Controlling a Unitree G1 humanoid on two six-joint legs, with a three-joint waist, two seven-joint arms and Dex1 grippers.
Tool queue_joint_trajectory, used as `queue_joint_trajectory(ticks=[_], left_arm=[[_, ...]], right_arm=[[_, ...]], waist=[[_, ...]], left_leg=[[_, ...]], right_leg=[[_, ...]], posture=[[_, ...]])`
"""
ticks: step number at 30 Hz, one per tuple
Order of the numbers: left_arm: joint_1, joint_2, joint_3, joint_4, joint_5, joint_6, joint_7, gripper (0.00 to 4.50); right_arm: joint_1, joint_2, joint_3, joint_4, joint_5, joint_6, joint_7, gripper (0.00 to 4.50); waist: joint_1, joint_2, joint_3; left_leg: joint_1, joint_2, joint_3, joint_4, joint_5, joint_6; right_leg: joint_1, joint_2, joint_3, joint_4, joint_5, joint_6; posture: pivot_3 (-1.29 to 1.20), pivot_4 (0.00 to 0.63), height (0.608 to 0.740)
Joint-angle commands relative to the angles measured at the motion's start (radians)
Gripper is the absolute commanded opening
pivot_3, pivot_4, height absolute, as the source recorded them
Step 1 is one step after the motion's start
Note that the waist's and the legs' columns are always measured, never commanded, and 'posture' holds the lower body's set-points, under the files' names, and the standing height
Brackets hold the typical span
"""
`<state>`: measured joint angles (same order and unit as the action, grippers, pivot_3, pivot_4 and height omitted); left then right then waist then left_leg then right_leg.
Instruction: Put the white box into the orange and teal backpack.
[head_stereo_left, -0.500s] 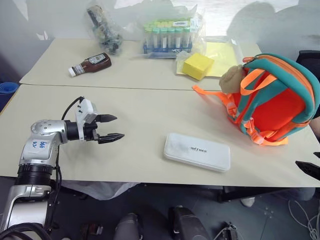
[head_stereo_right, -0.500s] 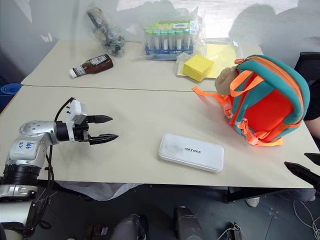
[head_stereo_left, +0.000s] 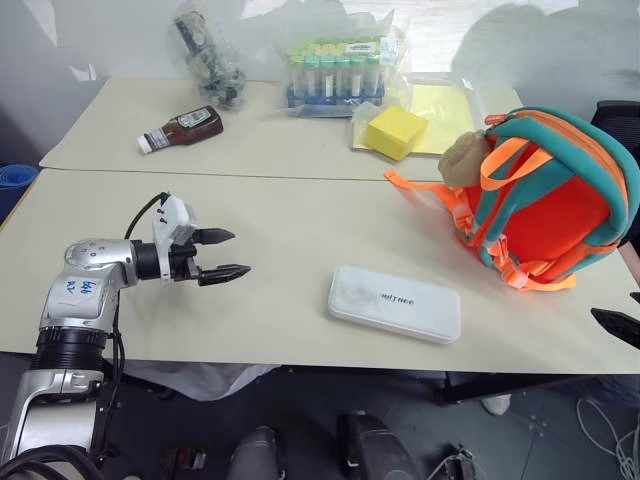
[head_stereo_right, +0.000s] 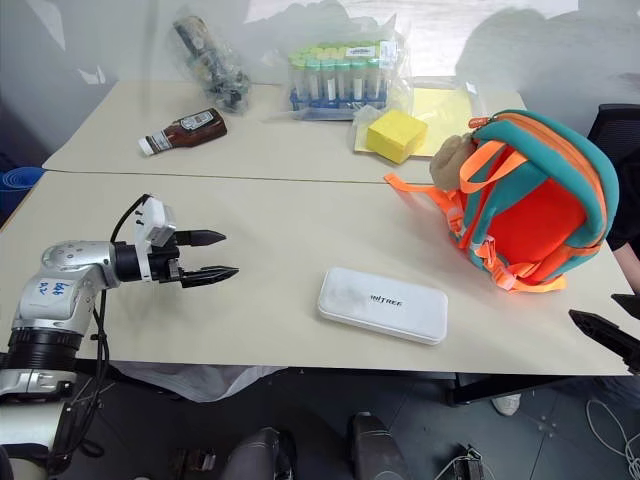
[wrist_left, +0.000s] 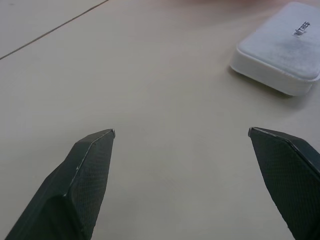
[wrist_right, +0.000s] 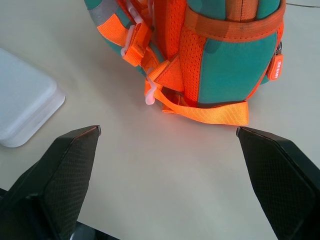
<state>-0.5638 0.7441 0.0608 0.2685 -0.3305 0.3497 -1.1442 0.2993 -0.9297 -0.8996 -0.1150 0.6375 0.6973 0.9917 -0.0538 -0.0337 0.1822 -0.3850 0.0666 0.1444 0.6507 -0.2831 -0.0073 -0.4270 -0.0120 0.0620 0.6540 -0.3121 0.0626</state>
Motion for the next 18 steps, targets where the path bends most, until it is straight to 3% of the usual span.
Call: queue_joint_trajectory(ticks=[1,2,6,16,18], left_arm=[[-0.008,-0.019,-0.008,-0.038,-0.010,0.000,0.000,4.50],[-0.019,-0.032,-0.034,-0.020,0.016,-0.019,0.001,4.50],[-0.079,-0.091,-0.127,0.040,0.092,-0.073,-0.003,3.38],[-0.172,-0.205,-0.260,0.122,0.193,-0.114,-0.004,0.33],[-0.167,-0.217,-0.281,0.112,0.207,-0.107,-0.009,0.30]], right_arm=[[-0.008,0.009,0.028,-0.083,-0.027,-0.027,-0.049,4.46],[-0.024,0.009,0.051,-0.099,-0.033,-0.012,-0.079,4.46],[-0.044,0.000,0.152,-0.183,-0.033,0.027,-0.111,3.57],[-0.136,-0.026,0.451,-0.179,-0.147,-0.001,-0.144,0.22],[-0.167,-0.022,0.488,-0.159,-0.170,0.000,-0.160,0.06]], waist=[[-0.001,0.000,0.000],[-0.001,0.000,0.000],[0.000,0.000,0.000],[-0.001,0.000,0.000],[0.000,0.000,0.000]], left_leg=[[0.000,0.000,0.000,0.000,0.000,0.000],[0.000,0.000,0.000,0.000,0.000,0.000],[0.000,0.000,0.000,0.001,0.001,0.000],[-0.001,0.000,0.001,0.004,0.001,-0.001],[-0.001,0.000,0.001,0.005,0.001,-0.001]], right_leg=[[0.000,0.000,0.000,0.000,0.000,0.000],[0.000,0.000,0.000,0.000,0.000,0.000],[0.000,0.000,0.000,0.002,0.000,0.000],[-0.001,0.001,0.001,0.002,0.000,0.001],[-0.001,0.001,0.001,0.003,0.000,0.001]], posture=[[0.00,0.150,0.740],[0.00,0.150,0.740],[0.00,0.150,0.740],[0.00,0.150,0.740],[0.00,0.150,0.740]])
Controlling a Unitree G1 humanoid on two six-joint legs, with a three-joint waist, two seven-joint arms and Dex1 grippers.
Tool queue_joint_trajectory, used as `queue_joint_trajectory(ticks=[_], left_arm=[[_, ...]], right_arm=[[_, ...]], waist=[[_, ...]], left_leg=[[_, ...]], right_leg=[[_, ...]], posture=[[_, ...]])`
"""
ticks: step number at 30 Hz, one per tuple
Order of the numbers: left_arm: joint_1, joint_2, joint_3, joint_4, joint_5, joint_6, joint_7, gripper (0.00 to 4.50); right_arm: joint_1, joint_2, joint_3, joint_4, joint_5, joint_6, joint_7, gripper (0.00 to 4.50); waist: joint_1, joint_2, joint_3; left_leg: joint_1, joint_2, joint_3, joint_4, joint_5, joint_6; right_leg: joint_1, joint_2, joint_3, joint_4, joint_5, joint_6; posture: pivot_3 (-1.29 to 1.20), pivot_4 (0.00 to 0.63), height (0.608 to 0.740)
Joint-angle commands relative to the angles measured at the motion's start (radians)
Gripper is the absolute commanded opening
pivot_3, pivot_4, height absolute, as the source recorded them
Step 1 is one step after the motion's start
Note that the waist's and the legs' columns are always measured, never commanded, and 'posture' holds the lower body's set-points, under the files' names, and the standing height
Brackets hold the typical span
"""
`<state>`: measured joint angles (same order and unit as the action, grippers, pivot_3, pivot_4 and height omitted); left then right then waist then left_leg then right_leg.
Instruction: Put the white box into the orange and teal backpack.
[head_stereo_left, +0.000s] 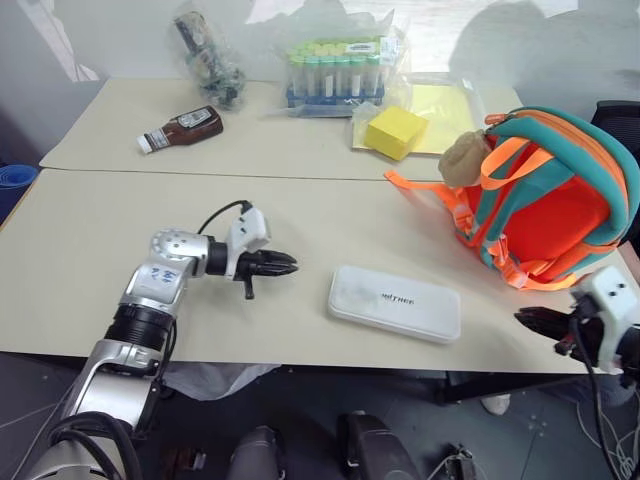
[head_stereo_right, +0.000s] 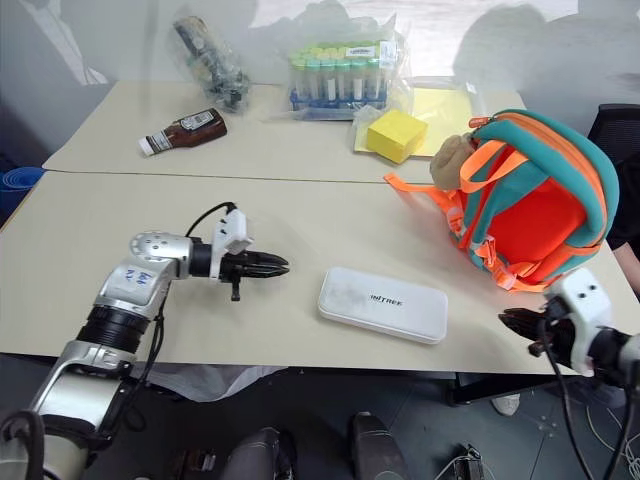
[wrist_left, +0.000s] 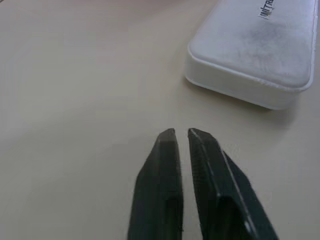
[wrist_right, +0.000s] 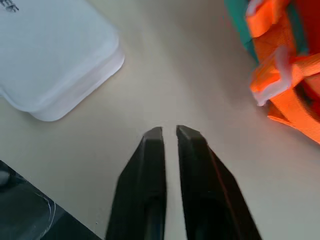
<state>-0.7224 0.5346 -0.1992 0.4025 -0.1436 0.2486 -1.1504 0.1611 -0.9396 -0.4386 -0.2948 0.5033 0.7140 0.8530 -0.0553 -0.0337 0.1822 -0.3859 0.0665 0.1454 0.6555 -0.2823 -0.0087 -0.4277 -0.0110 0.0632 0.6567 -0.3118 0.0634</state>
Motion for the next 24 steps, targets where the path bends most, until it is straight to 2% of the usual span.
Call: queue_joint_trajectory(ticks=[1,13,24], left_arm=[[-0.003,-0.014,-0.030,-0.034,0.022,-0.004,-0.010,0.30],[0.020,-0.102,-0.072,-0.123,0.029,0.038,0.007,0.30],[0.074,-0.058,-0.096,-0.203,0.058,0.022,0.005,0.30]], right_arm=[[-0.051,-0.007,0.049,0.033,-0.045,-0.017,-0.029,0.06],[-0.241,0.049,0.253,0.022,-0.055,0.057,-0.057,0.06],[-0.375,0.138,0.324,0.053,-0.077,0.081,-0.104,0.06]], waist=[[0.001,0.000,0.000],[0.003,0.000,0.000],[0.000,0.000,0.000]], left_leg=[[0.000,0.000,0.000,0.000,0.000,0.000],[-0.001,0.001,-0.001,0.003,0.000,0.000],[-0.001,0.001,0.000,0.004,0.000,0.000]], right_leg=[[0.000,0.000,0.000,0.000,0.000,0.000],[0.000,0.000,0.000,0.002,0.000,0.000],[-0.001,0.000,0.000,0.003,0.000,0.000]], posture=[[0.00,0.150,0.740],[0.00,0.150,0.740],[0.00,0.150,0.740]])
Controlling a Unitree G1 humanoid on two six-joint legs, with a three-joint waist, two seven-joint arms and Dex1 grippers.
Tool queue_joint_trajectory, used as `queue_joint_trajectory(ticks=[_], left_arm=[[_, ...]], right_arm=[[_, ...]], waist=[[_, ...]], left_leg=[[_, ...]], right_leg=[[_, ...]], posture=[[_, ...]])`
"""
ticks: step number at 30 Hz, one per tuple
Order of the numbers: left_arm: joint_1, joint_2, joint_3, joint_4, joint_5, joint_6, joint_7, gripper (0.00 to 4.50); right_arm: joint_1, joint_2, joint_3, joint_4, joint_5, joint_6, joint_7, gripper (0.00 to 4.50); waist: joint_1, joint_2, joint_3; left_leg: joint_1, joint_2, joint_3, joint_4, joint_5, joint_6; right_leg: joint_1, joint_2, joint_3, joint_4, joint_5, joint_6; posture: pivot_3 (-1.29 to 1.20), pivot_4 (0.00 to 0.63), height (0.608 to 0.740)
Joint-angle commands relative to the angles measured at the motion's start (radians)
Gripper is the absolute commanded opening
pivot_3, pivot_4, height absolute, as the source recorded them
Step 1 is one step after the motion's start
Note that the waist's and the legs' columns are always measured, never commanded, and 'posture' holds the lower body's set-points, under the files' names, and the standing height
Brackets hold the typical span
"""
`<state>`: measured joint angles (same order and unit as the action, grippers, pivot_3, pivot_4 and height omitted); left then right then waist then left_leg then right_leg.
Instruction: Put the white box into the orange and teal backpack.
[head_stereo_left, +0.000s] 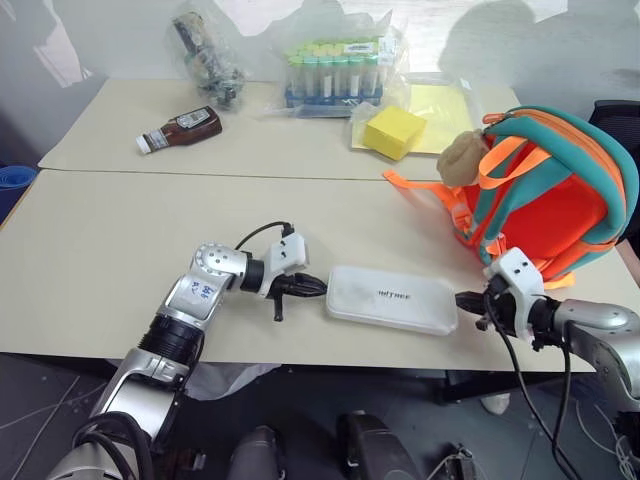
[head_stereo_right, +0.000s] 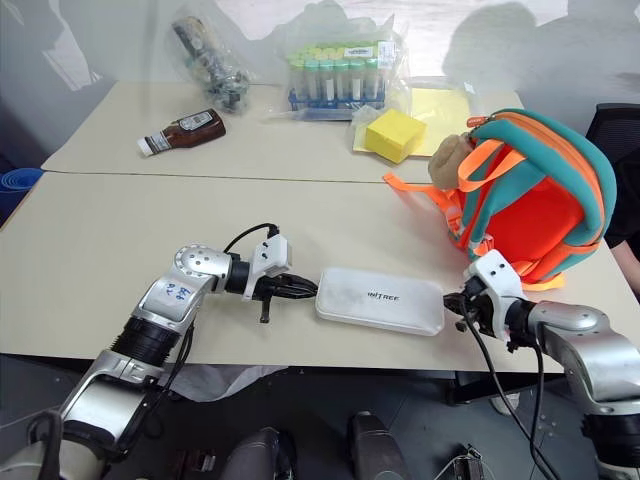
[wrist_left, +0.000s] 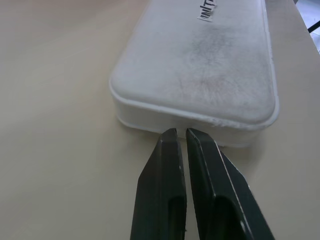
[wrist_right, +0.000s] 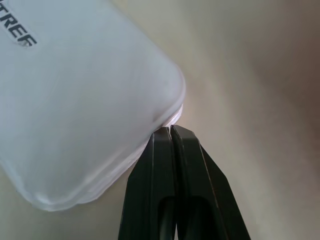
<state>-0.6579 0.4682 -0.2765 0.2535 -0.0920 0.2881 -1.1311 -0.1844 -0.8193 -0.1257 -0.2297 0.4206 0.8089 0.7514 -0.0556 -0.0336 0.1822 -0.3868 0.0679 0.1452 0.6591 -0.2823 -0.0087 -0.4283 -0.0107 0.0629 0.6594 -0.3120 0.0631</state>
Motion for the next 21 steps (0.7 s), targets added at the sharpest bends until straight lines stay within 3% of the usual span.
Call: queue_joint_trajectory(ticks=[1,7,10,15,21], left_arm=[[0.010,0.017,-0.014,-0.057,0.005,-0.004,-0.015,0.30],[-0.010,0.077,0.022,-0.010,0.012,0.091,0.004,0.30],[-0.030,0.087,0.093,-0.010,-0.084,0.356,0.008,0.88],[-0.078,0.073,0.192,-0.001,-0.244,0.831,0.041,2.41],[-0.143,0.041,0.204,0.067,-0.313,1.079,0.105,4.34]], right_arm=[[-0.035,0.016,0.016,-0.009,-0.004,-0.016,-0.004,0.06],[-0.020,-0.011,0.023,0.006,-0.049,-0.065,0.010,0.06],[0.028,-0.050,-0.013,-0.005,-0.045,-0.105,0.058,0.00],[0.060,-0.084,-0.045,0.000,-0.037,-0.151,0.107,0.00],[0.059,-0.100,-0.021,0.024,-0.056,-0.191,0.142,0.00]], waist=[[0.002,0.000,0.000],[0.000,0.000,0.000],[0.002,0.000,0.000],[0.000,0.000,0.000],[0.001,0.000,0.000]], left_leg=[[0.000,0.000,0.000,0.000,0.000,0.000],[0.000,0.000,0.000,0.000,0.000,0.000],[0.000,0.000,0.000,0.000,0.000,0.000],[-0.001,0.000,0.000,0.002,0.000,0.000],[0.000,0.000,-0.001,0.003,0.000,0.000]], right_leg=[[0.000,0.000,0.000,0.000,0.000,0.000],[0.000,0.000,0.000,0.000,0.000,0.000],[0.000,0.000,0.000,0.000,0.000,0.000],[0.000,0.000,-0.001,0.001,0.000,0.000],[0.000,0.000,-0.002,0.002,0.000,0.000]], posture=[[0.00,0.150,0.740],[0.00,0.150,0.740],[0.00,0.150,0.740],[0.00,0.150,0.740],[0.00,0.150,0.740]])
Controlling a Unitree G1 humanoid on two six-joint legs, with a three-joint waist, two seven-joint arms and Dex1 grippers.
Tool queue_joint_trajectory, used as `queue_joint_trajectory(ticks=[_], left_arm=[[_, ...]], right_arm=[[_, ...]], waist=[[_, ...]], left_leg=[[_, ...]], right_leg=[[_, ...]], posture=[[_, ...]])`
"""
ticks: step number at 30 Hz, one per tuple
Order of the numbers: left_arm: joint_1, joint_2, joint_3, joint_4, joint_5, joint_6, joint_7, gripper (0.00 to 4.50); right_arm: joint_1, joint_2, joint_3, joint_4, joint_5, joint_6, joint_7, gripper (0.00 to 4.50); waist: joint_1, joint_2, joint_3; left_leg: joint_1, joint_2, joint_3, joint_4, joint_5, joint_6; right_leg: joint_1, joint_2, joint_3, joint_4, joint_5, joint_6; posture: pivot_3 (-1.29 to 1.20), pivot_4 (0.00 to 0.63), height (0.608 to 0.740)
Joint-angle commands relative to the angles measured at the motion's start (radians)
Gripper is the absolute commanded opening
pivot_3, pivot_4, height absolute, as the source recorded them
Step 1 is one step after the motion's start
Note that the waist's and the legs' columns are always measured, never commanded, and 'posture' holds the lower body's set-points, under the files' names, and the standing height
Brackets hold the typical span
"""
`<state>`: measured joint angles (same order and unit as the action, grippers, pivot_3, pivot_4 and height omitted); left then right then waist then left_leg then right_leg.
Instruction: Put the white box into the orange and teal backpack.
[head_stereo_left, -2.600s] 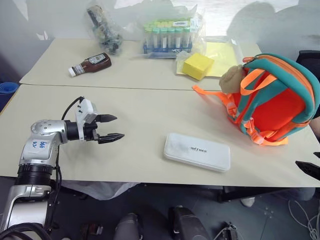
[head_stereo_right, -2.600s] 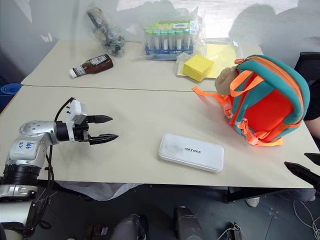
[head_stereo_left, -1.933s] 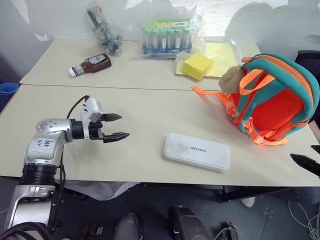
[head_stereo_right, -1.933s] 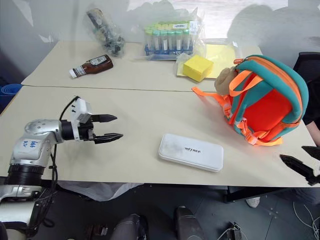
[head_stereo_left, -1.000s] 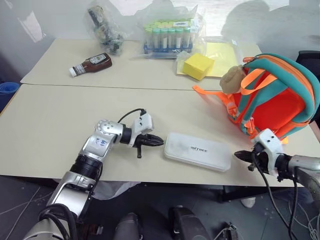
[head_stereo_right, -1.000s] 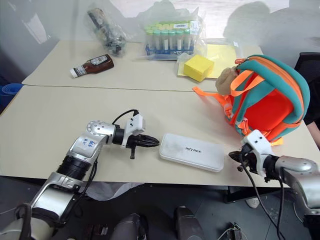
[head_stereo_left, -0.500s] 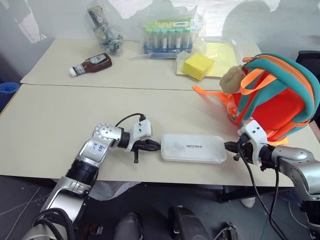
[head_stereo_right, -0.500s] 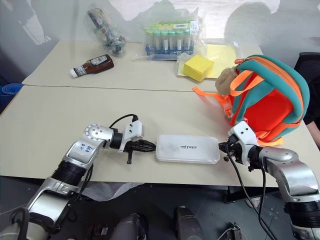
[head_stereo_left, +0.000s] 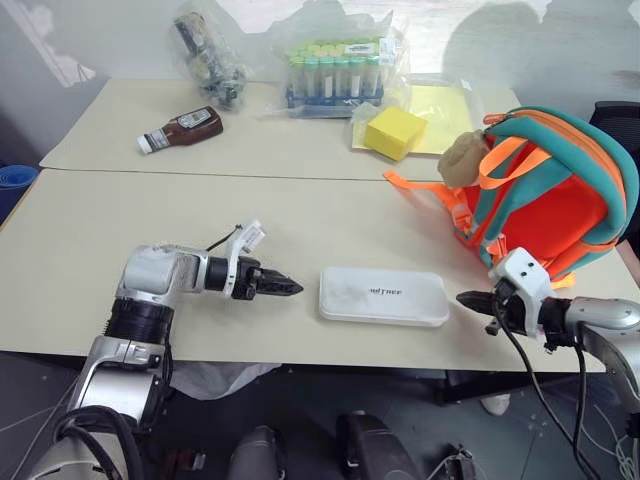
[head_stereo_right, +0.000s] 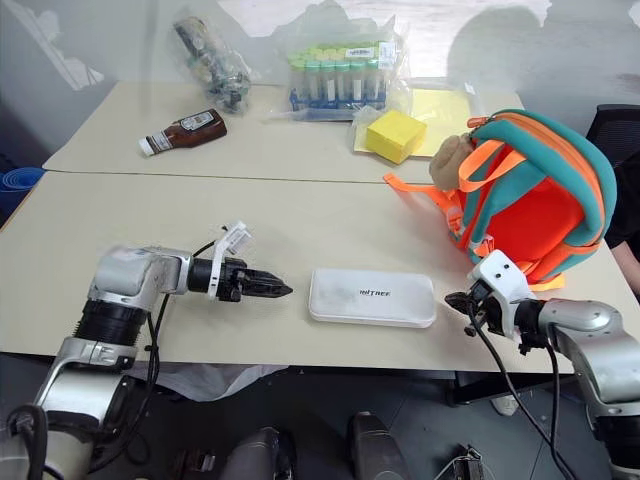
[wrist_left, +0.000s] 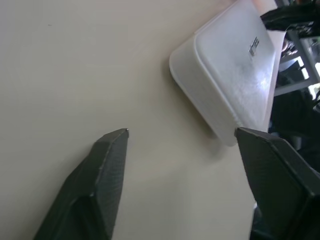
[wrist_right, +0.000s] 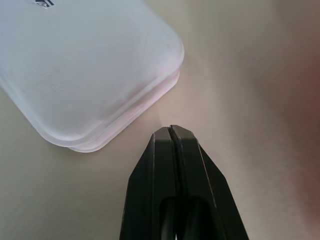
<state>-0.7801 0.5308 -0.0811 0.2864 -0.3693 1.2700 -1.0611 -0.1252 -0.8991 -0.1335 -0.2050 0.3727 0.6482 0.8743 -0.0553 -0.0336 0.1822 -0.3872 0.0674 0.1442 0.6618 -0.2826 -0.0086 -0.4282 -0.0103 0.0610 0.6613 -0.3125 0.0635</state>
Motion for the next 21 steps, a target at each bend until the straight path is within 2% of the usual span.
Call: queue_joint_trajectory(ticks=[1,9,13,21], left_arm=[[-0.034,-0.037,0.016,0.051,-0.040,0.114,0.055,4.34],[-0.074,-0.141,0.039,0.030,-0.117,0.243,0.134,4.34],[-0.051,-0.179,0.022,-0.004,-0.130,0.245,0.182,4.34],[-0.042,-0.253,0.070,0.017,-0.159,0.230,0.233,4.34]], right_arm=[[-0.003,-0.018,-0.010,0.004,-0.007,-0.033,0.026,0.00],[-0.010,0.007,0.004,0.020,-0.006,-0.066,0.042,0.00],[-0.002,0.039,0.014,0.002,0.000,-0.066,0.029,0.00],[0.030,0.116,0.029,-0.044,-0.011,-0.070,-0.031,0.00]], waist=[[0.001,0.000,0.000],[0.007,0.000,0.000],[0.007,0.000,0.000],[0.006,0.000,0.000]], left_leg=[[0.000,0.000,0.000,0.000,0.000,0.000],[0.000,-0.001,0.000,0.001,0.000,0.000],[0.000,0.000,0.000,0.001,0.000,-0.001],[0.000,0.000,0.000,0.001,0.000,-0.002]], right_leg=[[0.000,0.000,0.000,0.000,0.000,0.000],[0.000,-0.001,0.000,0.000,0.000,0.000],[0.000,-0.001,0.001,0.000,0.000,0.000],[0.000,-0.001,0.001,0.001,0.000,0.000]], posture=[[0.00,0.150,0.740],[0.00,0.150,0.740],[0.00,0.150,0.740],[0.00,0.150,0.740]])
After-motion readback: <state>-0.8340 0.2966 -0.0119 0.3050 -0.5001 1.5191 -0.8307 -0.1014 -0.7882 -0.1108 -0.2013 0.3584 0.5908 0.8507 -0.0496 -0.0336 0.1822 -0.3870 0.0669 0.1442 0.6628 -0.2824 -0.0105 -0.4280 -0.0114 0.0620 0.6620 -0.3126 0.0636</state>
